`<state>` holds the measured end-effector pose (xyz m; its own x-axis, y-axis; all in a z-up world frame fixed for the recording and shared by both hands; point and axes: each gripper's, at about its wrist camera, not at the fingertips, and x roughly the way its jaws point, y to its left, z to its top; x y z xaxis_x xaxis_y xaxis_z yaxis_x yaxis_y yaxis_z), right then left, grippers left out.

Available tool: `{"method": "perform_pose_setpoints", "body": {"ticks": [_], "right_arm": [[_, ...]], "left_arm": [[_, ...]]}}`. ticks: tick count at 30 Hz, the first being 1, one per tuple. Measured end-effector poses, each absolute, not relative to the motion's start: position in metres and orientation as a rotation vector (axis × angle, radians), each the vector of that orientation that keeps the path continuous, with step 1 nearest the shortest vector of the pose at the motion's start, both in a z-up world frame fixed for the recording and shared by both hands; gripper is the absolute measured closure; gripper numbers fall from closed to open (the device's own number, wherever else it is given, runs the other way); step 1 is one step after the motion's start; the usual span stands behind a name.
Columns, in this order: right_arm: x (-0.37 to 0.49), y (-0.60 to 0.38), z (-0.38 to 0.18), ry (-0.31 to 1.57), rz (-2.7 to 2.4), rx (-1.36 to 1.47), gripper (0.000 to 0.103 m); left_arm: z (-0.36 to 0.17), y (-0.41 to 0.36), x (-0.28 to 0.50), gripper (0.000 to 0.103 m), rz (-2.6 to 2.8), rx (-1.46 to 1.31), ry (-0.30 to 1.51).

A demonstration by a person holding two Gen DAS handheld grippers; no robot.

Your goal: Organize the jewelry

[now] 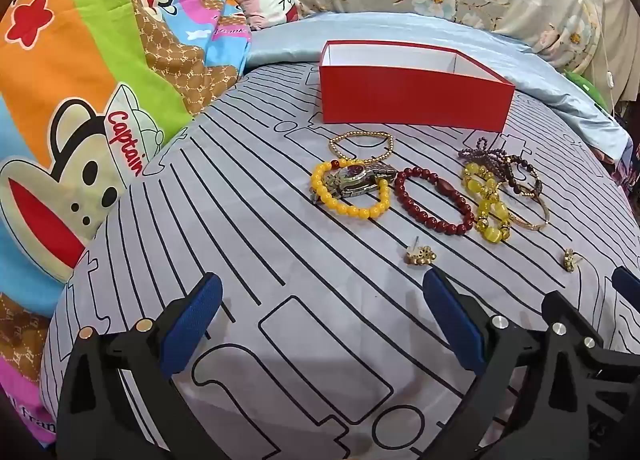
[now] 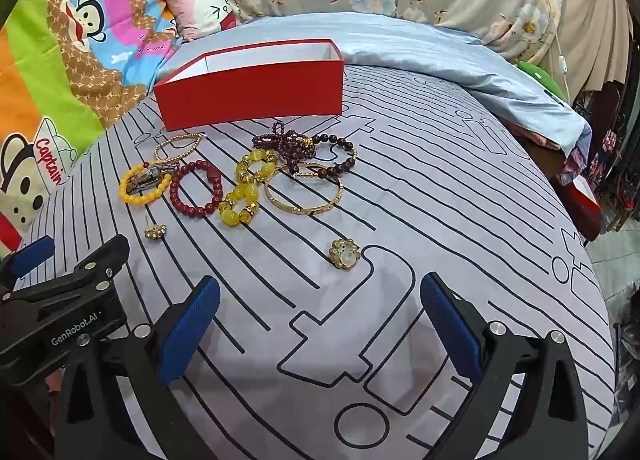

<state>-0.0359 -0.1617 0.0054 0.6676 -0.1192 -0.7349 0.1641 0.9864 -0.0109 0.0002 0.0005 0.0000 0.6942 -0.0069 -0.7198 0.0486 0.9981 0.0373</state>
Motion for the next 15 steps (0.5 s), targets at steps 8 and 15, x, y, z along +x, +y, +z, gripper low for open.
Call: {"method": "perform_pose_setpoints", "body": {"ticks": [8, 15], "right_arm": [[-0.0366, -0.1625, 0.0053, 0.827, -0.159, 0.058, 0.007], [-0.0364, -0.1634, 0.0059, 0.829, -0.16, 0.058, 0.007]], "left_arm": [[0.0004, 0.0042, 0.0004, 0.007, -0.034, 0.054, 0.801], [0.0011, 0.0049, 0.0003, 0.007, -0.024, 0.063, 0.799]]}}
